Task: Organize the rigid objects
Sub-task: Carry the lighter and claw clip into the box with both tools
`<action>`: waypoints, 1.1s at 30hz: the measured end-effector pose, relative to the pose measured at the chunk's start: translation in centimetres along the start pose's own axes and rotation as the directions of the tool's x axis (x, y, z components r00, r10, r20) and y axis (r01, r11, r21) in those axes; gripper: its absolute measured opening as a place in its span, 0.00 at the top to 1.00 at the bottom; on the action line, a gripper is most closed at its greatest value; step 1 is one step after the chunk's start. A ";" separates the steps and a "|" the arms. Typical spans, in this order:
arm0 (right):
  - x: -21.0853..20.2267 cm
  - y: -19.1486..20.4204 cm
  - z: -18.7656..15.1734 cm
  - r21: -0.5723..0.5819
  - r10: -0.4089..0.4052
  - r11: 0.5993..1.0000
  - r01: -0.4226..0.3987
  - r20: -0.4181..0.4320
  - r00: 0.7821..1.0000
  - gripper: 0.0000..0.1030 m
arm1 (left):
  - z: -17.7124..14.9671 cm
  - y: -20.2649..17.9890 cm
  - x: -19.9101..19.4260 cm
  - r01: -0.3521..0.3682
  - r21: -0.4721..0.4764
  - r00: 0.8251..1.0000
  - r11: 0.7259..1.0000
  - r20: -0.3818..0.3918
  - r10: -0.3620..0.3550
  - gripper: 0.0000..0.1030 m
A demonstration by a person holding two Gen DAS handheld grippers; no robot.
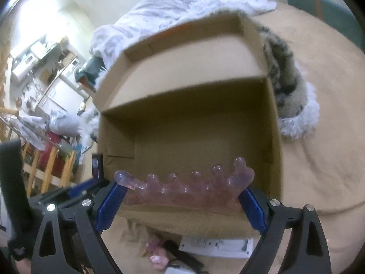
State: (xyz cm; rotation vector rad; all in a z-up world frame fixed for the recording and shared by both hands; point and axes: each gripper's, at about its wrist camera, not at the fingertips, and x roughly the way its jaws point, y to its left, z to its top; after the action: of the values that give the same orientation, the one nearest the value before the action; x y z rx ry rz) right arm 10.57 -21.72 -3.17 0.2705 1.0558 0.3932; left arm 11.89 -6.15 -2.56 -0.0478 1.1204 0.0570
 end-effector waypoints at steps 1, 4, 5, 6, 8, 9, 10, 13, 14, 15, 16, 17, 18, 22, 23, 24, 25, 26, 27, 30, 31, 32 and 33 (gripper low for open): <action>0.5 -0.2 0.0 -0.008 0.002 1.000 -0.002 0.002 1.000 0.05 | 0.2 -0.2 0.4 0.005 0.013 1.000 1.000 0.003 -0.005 0.84; 1.4 -0.6 -0.3 -0.005 -0.008 1.000 0.008 -0.002 1.000 0.05 | 0.2 -0.4 1.6 0.027 0.023 1.000 0.999 0.012 -0.027 0.84; 1.6 -0.7 -0.2 0.002 0.001 1.000 -0.001 0.000 1.000 0.05 | 0.2 -0.4 2.0 0.027 0.026 1.000 0.999 0.011 -0.028 0.84; 1.7 -0.7 -0.2 0.002 0.004 1.000 -0.004 0.002 1.000 0.05 | 0.1 -0.4 2.4 0.024 0.029 1.000 0.999 0.015 -0.024 0.84; 2.1 -0.7 -0.3 -0.005 -0.003 1.000 0.003 -0.005 1.000 0.05 | 0.1 -0.2 2.9 0.018 0.026 0.999 1.000 0.029 -0.018 0.84; 2.5 -0.8 -0.3 -0.005 -0.009 1.000 0.009 -0.013 1.000 0.05 | 0.1 -0.1 3.0 0.018 0.021 0.999 1.000 0.035 -0.018 0.84; 2.8 -0.7 -0.4 -0.006 -0.019 1.000 0.019 -0.022 1.000 0.04 | 0.1 -0.2 3.1 0.023 0.020 0.999 1.000 0.038 -0.024 0.84; 3.5 -0.6 -0.4 -0.010 -0.043 0.999 0.043 -0.037 0.998 0.04 | -0.1 -0.4 3.2 0.023 0.032 0.999 0.999 0.046 -0.024 0.83; 3.7 -0.5 -0.4 -0.009 -0.041 0.999 0.040 -0.041 0.998 0.04 | -0.1 -0.3 3.3 0.019 0.029 0.999 0.999 0.050 -0.020 0.83; 3.9 -0.5 -0.4 -0.008 -0.040 0.999 0.040 -0.043 0.998 0.04 | -0.2 -0.3 3.4 0.017 0.024 0.999 1.000 0.049 -0.018 0.83; 4.0 -0.5 -0.5 -0.012 -0.044 0.999 0.043 -0.043 0.998 0.04 | -0.2 -0.1 3.6 0.018 0.020 0.999 1.000 0.045 -0.019 0.83; 4.2 -0.4 -0.4 -0.020 -0.052 0.998 0.052 -0.045 0.998 0.04 | -0.3 -0.1 3.8 0.019 0.017 0.999 1.000 0.038 -0.020 0.83; 4.3 -0.2 -0.4 -0.027 -0.060 0.998 0.059 -0.048 0.997 0.04 | -0.4 0.0 3.9 0.022 0.014 0.999 1.000 0.031 -0.022 0.83; 4.9 -0.2 -0.4 -0.026 -0.064 0.998 0.062 -0.067 0.996 0.04 | -0.5 0.0 4.4 0.010 0.016 1.000 1.000 0.016 -0.010 0.83; 5.0 -0.3 -0.3 -0.024 -0.063 0.998 0.061 -0.071 0.996 0.04 | -0.5 0.0 4.5 0.008 0.013 1.000 1.000 0.012 -0.008 0.83; 5.1 -0.3 -0.3 -0.021 -0.065 0.998 0.064 -0.075 0.995 0.04 | -0.5 0.1 4.7 0.008 0.007 1.000 1.000 0.006 -0.008 0.83; 5.2 -0.3 -0.2 -0.018 -0.070 0.998 0.068 -0.079 0.994 0.04 | -0.5 0.2 4.8 0.010 -0.002 1.000 1.000 -0.001 -0.010 0.83; 5.3 -0.4 -0.1 -0.013 -0.074 0.997 0.073 -0.082 0.994 0.04 | -0.5 0.3 5.0 0.012 -0.008 1.000 1.000 -0.007 -0.012 0.83; 5.4 -0.5 -0.1 -0.006 -0.076 0.997 0.076 -0.084 0.994 0.04 | -0.5 0.4 5.1 0.012 -0.011 1.000 1.000 -0.010 -0.012 0.83; 5.5 -0.6 0.2 0.015 -0.070 0.997 0.071 -0.082 0.994 0.05 | -0.6 0.5 5.4 0.007 -0.016 1.000 1.000 -0.017 -0.007 0.83; 5.5 -0.6 0.2 0.017 -0.071 0.997 0.073 -0.082 0.994 0.04 | -0.6 0.5 5.5 0.005 -0.016 1.000 1.000 -0.019 -0.006 0.83; 5.6 -0.6 0.2 0.019 -0.073 0.997 0.075 -0.080 0.994 0.04 | -0.7 0.5 5.5 0.005 -0.017 1.000 1.000 -0.020 -0.005 0.83; 5.6 -0.6 0.2 0.019 -0.074 0.997 0.076 -0.078 0.994 0.04 | -0.7 0.5 5.6 0.004 -0.018 1.000 1.000 -0.021 -0.004 0.84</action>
State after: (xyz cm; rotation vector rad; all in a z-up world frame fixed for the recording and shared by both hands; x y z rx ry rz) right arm 13.26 -19.80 -7.77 0.2362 1.1430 0.3262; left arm 13.62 -5.56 -7.93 -0.0668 1.1413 0.0630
